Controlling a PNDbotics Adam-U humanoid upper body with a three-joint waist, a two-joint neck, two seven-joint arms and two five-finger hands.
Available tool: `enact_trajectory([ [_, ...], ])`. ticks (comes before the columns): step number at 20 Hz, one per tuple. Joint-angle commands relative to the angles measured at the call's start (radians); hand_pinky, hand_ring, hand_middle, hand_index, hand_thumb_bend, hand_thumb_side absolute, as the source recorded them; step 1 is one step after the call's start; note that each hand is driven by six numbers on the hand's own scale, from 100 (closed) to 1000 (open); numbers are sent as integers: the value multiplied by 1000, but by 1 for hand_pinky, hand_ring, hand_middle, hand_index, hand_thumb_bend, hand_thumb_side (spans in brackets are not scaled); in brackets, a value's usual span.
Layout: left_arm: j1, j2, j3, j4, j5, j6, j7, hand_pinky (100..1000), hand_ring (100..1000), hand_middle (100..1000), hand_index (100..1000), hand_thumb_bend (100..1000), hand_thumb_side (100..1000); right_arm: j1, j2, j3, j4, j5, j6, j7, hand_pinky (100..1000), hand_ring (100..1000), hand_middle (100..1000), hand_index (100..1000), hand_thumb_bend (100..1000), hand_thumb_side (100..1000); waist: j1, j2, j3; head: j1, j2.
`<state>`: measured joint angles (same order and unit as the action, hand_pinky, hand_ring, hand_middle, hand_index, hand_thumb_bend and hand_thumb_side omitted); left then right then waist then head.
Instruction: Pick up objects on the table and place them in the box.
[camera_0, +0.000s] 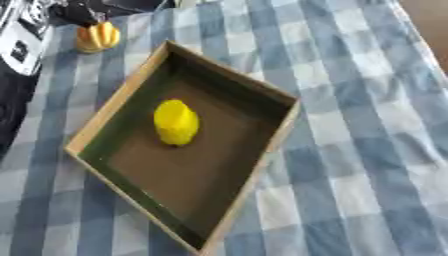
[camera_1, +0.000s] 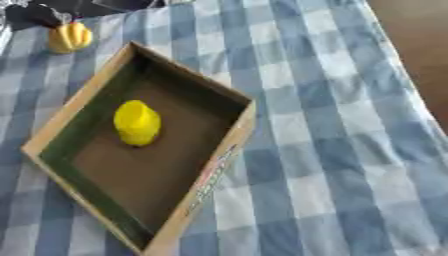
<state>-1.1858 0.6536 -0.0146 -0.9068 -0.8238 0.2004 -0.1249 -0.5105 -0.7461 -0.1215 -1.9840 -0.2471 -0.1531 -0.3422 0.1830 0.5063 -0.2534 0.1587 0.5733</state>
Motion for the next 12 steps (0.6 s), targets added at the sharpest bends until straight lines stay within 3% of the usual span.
enact_trajectory([
  [1, -21, 56, 23, 9, -15, 9, -6, 911, 957, 890, 926, 451, 100, -13, -33, -6, -16, 7, 2, 0, 826, 830, 621, 805, 100, 633, -18, -14, 9, 21, -18],
  [7, -20, 63, 40, 31, -11, 14, -19, 906, 955, 883, 922, 459, 100, -9, -29, -9, -16, 13, 3, -3, 825, 830, 618, 804, 100, 637, -32, 16, 29, 32, -42],
  [12, -30, 61, 33, 13, 37, -39, -62, 904, 954, 869, 912, 457, 100, -9, -28, -6, -16, 17, 7, 0, 825, 831, 617, 804, 100, 641, -29, 33, 27, 22, -51],
])
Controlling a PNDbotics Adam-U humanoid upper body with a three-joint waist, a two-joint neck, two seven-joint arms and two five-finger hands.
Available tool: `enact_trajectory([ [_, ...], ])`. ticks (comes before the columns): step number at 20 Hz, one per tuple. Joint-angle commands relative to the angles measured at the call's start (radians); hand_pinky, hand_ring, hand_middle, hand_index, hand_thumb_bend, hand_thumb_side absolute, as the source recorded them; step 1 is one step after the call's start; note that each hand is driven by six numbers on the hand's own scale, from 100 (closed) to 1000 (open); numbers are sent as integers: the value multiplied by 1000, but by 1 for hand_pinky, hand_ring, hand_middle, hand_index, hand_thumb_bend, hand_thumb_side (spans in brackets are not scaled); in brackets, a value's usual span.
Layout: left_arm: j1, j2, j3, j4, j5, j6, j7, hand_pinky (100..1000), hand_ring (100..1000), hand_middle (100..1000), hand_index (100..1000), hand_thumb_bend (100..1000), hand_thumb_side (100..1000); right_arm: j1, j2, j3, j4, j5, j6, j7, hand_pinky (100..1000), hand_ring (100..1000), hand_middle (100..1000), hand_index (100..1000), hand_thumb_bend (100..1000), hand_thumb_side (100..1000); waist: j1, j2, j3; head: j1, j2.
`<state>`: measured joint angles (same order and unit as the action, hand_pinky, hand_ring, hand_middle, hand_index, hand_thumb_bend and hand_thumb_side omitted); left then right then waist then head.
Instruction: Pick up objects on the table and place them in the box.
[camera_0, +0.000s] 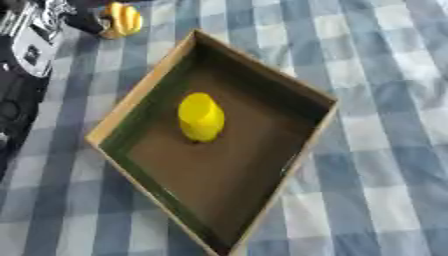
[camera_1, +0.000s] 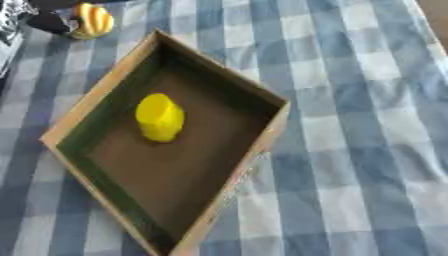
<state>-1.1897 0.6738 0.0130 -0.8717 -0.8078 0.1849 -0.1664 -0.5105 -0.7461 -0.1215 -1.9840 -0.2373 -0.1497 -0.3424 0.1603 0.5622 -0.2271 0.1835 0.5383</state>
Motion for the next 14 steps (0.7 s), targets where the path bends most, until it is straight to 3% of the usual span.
enact_trajectory([
  [1, -31, 42, 2, -29, 28, -35, -34, 905, 954, 867, 910, 460, 100, -8, -28, -6, -16, 8, 5, 1, 825, 831, 616, 804, 100, 642, -6, -23, 2, -6, -16],
  [6, -60, 59, -3, -83, 51, -62, -94, 910, 957, 866, 915, 438, 100, 7, -30, -7, -16, 12, 11, 0, 825, 831, 616, 803, 100, 642, -6, -34, 21, -34, -4],
  [10, -64, 69, -8, -98, 36, -52, -157, 916, 961, 872, 918, 553, 100, 10, -31, -3, -16, 11, 16, 3, 824, 830, 615, 803, 100, 642, -5, -43, 35, -41, 2],
  [14, -56, 65, 1, -91, 24, -39, -172, 914, 961, 874, 909, 513, 100, 6, -31, -1, -16, 9, 15, 6, 824, 830, 614, 802, 100, 643, -6, -39, 30, -34, -4],
])
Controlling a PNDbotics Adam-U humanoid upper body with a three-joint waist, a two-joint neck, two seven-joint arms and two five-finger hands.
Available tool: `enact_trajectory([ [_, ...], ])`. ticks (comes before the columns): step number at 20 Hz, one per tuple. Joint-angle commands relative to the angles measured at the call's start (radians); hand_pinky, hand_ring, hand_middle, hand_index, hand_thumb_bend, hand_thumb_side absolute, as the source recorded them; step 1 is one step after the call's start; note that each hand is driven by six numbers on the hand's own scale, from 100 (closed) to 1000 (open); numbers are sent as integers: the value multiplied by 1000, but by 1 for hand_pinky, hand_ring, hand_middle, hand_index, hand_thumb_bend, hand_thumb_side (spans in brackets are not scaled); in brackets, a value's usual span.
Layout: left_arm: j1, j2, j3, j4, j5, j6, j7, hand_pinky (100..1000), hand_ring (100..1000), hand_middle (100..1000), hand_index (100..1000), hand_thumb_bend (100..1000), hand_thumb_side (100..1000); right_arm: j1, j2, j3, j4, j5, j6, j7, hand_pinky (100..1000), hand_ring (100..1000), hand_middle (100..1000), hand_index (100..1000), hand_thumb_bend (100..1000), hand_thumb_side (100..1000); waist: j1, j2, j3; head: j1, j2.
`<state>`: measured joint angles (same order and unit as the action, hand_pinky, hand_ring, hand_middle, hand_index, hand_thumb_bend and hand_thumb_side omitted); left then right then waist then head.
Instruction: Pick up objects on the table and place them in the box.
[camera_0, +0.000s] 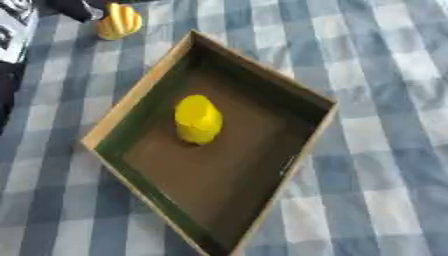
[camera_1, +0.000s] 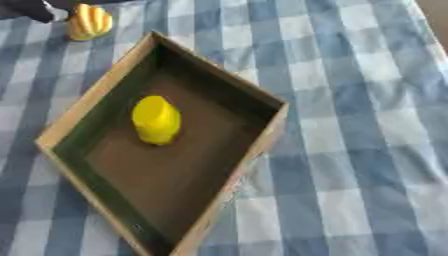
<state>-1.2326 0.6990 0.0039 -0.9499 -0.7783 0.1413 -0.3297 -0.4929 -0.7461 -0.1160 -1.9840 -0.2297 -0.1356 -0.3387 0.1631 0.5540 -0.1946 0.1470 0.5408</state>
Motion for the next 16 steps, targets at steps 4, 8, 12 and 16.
enact_trajectory([
  [4, -3, 33, 11, 0, 4, -2, 2, 914, 962, 875, 910, 472, 100, -23, -26, 0, -16, -1, 3, 8, 823, 830, 613, 802, 100, 644, -8, -17, -10, 13, -19],
  [8, 4, 27, 10, 14, 14, -4, 7, 911, 962, 874, 907, 469, 100, -32, -19, 4, -16, -3, 6, 14, 823, 830, 611, 801, 100, 646, -4, -3, -18, 22, -32],
  [12, 8, 22, 11, 22, 19, -1, 11, 904, 958, 868, 905, 473, 100, -37, -15, 6, -16, -6, 9, 16, 823, 830, 609, 800, 100, 647, 1, 9, -25, 24, -44],
  [16, 15, 18, 13, 37, 18, 13, 28, 890, 940, 846, 895, 437, 100, -45, -11, 9, -16, -9, 12, 21, 822, 831, 609, 800, 100, 648, 6, 19, -32, 26, -55],
])
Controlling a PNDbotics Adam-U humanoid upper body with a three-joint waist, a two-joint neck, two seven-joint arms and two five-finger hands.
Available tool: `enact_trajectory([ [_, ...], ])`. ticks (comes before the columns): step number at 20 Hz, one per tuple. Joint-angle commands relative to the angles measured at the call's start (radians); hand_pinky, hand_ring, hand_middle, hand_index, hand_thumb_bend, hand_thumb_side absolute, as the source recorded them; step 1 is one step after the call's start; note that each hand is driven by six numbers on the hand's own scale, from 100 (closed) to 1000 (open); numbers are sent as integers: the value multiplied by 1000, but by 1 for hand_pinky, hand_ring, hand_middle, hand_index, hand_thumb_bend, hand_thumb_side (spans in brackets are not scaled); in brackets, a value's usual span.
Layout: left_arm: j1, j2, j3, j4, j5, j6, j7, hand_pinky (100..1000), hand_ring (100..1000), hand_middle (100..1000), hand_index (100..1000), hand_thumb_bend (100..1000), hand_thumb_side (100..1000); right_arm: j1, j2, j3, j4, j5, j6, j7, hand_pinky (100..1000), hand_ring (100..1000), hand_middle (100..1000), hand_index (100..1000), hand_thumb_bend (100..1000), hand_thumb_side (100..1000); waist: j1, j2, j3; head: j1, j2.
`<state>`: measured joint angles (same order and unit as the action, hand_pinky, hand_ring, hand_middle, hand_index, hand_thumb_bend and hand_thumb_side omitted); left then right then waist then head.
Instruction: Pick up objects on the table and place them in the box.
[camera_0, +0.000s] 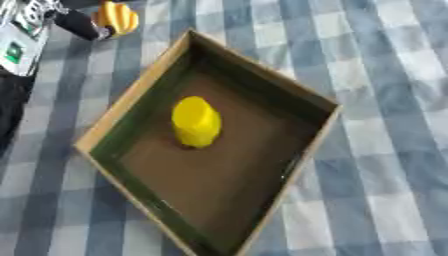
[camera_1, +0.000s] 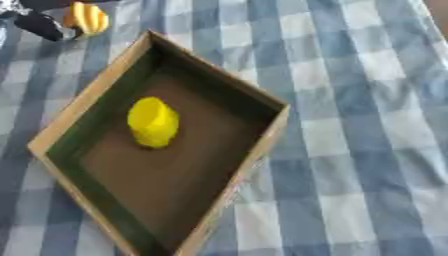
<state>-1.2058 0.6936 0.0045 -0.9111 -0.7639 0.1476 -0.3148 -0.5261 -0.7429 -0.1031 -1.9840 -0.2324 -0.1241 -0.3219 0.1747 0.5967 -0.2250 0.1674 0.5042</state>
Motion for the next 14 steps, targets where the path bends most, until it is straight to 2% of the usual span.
enact_trajectory([
  [1, -10, 22, 12, 3, -1, 12, 19, 877, 926, 831, 884, 417, 100, -12, -14, -4, -16, -7, 1, 5, 822, 831, 608, 799, 100, 648, -5, -21, -4, 7, -20],
  [2, -10, 20, 11, 8, -8, 16, 25, 876, 925, 830, 883, 414, 100, -13, -13, -3, -16, -7, 1, 6, 822, 831, 608, 799, 100, 648, -4, -20, -5, 9, -21],
  [4, -10, 16, 11, 18, -23, 26, 39, 854, 891, 786, 844, 352, 100, -14, -12, -3, -16, -8, 2, 6, 822, 830, 608, 799, 100, 648, -4, -17, -9, 11, -22],
  [5, -11, 13, 13, 21, -28, 29, 49, 824, 848, 731, 784, 292, 100, -14, -12, -3, -16, -8, 2, 7, 822, 830, 607, 799, 100, 648, -4, -16, -10, 11, -22],
  [6, -13, 11, 15, 21, -31, 32, 64, 812, 830, 706, 758, 267, 100, -13, -12, -3, -16, -9, 3, 7, 822, 830, 608, 799, 100, 648, -4, -16, -9, 11, -21],
  [7, -14, 9, 16, 20, -33, 34, 82, 800, 810, 680, 727, 199, 100, -12, -12, -3, -16, -9, 4, 7, 822, 830, 607, 799, 100, 648, -4, -17, -9, 10, -20],
  [9, -17, 8, 15, 14, -37, 38, 123, 771, 781, 640, 685, 119, 100, -11, -11, -3, -16, -11, 6, 7, 822, 830, 607, 799, 100, 648, -5, -20, -6, 9, -16],
  [14, -12, 10, -18, -51, -36, 26, 188, 757, 765, 632, 674, 100, 100, 1, -11, -6, -16, -16, 9, 2, 821, 829, 608, 799, 100, 643, -14, -47, 11, -4, 13],
])
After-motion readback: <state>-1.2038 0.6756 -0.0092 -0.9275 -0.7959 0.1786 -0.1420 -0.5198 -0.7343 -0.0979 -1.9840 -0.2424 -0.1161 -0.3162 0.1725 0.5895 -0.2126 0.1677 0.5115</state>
